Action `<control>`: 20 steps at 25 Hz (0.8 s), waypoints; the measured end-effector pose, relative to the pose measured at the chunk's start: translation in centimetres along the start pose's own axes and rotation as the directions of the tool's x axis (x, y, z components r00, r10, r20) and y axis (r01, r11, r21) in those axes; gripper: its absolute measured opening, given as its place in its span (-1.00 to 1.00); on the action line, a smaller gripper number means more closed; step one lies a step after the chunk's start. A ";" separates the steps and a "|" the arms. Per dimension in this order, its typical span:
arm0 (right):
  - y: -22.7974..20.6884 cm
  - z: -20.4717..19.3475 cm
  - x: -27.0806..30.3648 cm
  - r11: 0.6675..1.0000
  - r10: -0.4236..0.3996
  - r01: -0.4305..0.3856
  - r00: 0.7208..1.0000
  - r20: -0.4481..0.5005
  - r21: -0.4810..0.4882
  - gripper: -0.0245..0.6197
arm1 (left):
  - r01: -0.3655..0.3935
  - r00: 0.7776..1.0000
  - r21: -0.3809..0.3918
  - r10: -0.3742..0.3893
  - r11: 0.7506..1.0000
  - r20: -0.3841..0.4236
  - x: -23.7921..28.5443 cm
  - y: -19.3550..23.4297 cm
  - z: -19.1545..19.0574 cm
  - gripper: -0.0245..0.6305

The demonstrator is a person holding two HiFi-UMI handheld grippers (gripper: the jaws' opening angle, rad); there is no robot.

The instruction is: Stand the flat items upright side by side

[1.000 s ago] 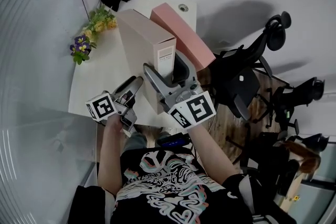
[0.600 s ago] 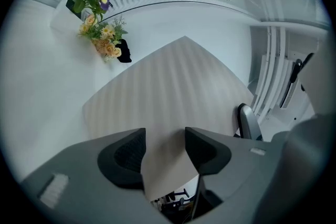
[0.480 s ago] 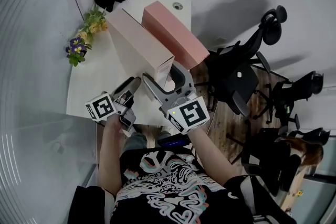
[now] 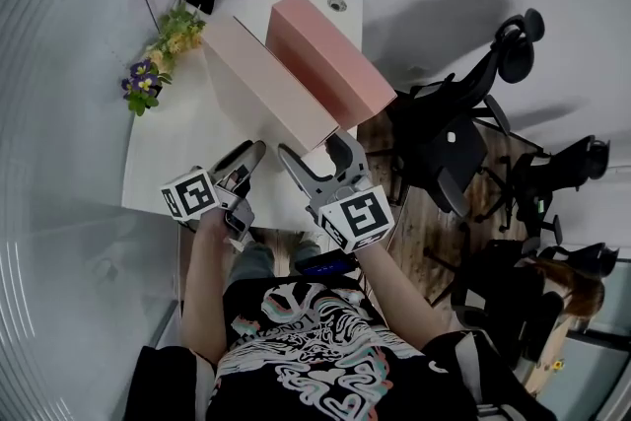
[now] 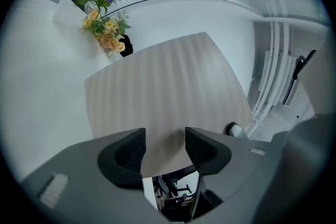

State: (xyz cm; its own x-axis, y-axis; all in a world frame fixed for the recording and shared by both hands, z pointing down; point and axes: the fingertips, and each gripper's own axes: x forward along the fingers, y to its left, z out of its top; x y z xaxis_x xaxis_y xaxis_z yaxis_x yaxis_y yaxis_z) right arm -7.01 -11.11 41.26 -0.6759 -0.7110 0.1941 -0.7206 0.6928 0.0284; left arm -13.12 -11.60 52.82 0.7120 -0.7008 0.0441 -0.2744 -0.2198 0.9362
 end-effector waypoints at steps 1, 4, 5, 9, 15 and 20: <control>0.1 -0.3 0.0 1.000 0.002 -0.002 1.000 -0.004 0.001 0.00 | -0.003 1.000 -0.003 0.003 1.000 0.000 -0.1 0.2 0.0 -0.26; 0.3 -0.6 0.0 1.000 0.005 -0.005 1.000 0.002 0.004 0.00 | -0.011 1.000 -0.009 0.011 1.000 -0.001 -0.1 0.6 -0.2 -0.26; 0.3 -0.7 0.0 1.000 0.006 -0.006 1.000 0.005 0.005 0.00 | -0.012 1.000 -0.010 0.012 1.000 -0.002 -0.1 0.7 -0.3 -0.26; 0.3 -0.8 -0.1 1.000 -0.005 0.005 1.000 -0.001 0.031 -0.02 | -0.019 1.000 -0.013 0.018 1.000 -0.009 0.0 0.9 -0.7 -0.26; 0.5 -1.3 -1.0 0.998 -0.022 0.023 1.000 -0.019 0.061 -0.02 | -0.025 1.000 -0.016 0.025 1.000 -0.007 0.0 1.1 -0.7 -0.26; 0.3 -2.7 -1.9 0.997 -0.025 0.029 0.999 -0.046 0.077 -0.01 | -0.033 0.999 -0.017 0.033 0.999 0.000 0.0 1.3 -0.4 -0.26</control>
State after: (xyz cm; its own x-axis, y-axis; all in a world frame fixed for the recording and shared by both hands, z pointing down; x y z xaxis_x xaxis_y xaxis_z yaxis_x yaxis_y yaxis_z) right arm -5.55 -9.21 43.50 -0.6494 -0.7220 0.2386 -0.7496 0.6606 -0.0412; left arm -13.21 -11.59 54.14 0.7024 -0.7078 0.0748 -0.2869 -0.1854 0.9398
